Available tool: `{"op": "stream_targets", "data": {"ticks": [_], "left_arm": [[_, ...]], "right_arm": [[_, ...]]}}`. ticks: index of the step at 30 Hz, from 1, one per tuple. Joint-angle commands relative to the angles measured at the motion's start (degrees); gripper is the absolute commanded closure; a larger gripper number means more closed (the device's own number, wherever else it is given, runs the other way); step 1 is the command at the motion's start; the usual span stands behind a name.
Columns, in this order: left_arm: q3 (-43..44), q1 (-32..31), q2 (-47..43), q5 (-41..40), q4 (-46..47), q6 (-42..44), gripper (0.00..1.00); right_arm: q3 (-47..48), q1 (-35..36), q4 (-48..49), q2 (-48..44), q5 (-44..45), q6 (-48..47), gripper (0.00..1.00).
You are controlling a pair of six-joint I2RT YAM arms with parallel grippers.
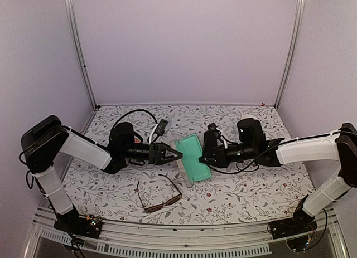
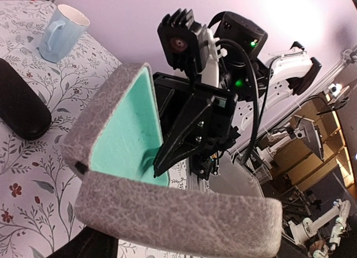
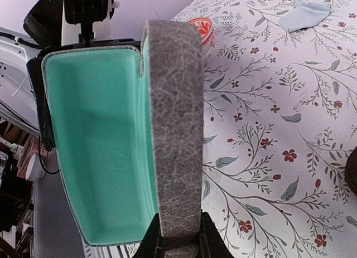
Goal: Organize the sunglasses
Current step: Place the opened sunglasses case at the center of the board.
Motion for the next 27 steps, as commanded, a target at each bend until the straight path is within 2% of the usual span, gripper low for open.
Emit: {"op": "stream_targets", "data": {"ticks": [1, 3, 6, 8, 14, 17, 21, 27], "left_arm": [[-0.5, -0.4, 0.8, -0.4, 4.7, -0.3, 0.7], [-0.7, -0.3, 0.8, -0.8, 4.4, -0.3, 0.59], [-0.8, -0.4, 1.3, -0.8, 3.4, -0.3, 0.37], [-1.2, -0.4, 1.3, -0.7, 3.4, -0.3, 0.26], [-2.8, -0.1, 1.2, -1.4, 3.2, 0.1, 0.05], [-3.6, 0.3, 1.0, -1.7, 2.8, 0.4, 0.03], [-5.1, 1.5, -1.9, -5.1, -0.9, 2.7, 0.02], [-3.8, 2.1, -8.3, -13.4, -17.4, 11.2, 0.02]], "right_arm": [[2.4, -1.2, -7.0, -3.4, 4.1, -2.1, 0.97], [3.1, -1.9, -10.0, -4.4, 5.8, -3.2, 1.0], [4.1, -3.2, -14.4, -5.6, 7.2, -5.0, 1.0], [5.0, -3.8, -17.0, -6.4, 8.5, -6.2, 1.0], [8.0, -4.6, -24.3, -7.8, 12.5, -10.9, 1.0], [8.9, -5.1, -26.5, -8.3, 13.8, -12.2, 1.0], [12.4, -5.1, -33.0, -6.5, 20.7, -15.8, 1.0], [19.2, -4.9, -42.9, -1.8, 26.9, -21.4, 0.99]]}}
